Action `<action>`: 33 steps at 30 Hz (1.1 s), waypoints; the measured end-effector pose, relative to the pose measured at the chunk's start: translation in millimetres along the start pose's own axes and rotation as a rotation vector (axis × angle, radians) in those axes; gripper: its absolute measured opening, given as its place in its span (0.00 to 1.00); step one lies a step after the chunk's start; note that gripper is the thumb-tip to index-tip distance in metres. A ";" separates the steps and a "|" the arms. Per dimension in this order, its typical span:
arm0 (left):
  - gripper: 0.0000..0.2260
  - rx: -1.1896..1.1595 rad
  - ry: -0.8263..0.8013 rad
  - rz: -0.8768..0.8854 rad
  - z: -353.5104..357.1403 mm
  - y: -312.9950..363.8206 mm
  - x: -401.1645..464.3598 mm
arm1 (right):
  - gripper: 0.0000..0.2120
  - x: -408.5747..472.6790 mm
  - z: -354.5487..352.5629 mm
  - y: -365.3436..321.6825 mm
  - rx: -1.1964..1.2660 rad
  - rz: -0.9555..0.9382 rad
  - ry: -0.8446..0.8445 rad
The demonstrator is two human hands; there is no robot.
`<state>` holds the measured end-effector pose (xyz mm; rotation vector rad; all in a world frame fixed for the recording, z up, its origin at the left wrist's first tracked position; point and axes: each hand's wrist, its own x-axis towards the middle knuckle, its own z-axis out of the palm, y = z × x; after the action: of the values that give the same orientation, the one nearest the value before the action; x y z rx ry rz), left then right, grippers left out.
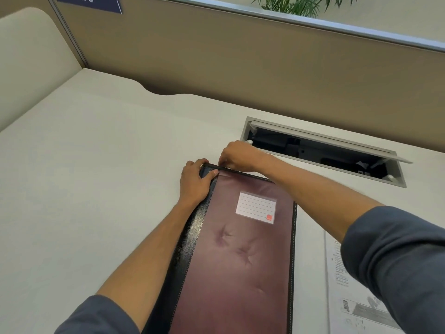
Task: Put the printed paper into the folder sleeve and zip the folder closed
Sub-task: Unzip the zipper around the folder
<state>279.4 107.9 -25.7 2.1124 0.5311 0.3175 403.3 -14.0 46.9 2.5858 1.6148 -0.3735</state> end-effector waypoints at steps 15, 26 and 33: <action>0.14 0.050 -0.021 0.035 4.2 -1.4 2.0 | 0.13 -78.0 24.5 33.9 -0.103 0.028 0.122; 0.14 0.057 -0.023 0.037 2.9 2.3 1.0 | 0.13 -127.9 29.2 54.5 -0.029 0.102 0.102; 0.14 0.070 -0.024 0.034 4.3 2.6 0.6 | 0.11 -151.1 38.7 65.0 0.038 0.147 0.117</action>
<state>282.4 103.8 -25.9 2.1919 0.4993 0.2966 391.7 -182.5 41.5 2.7818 1.4515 -0.2488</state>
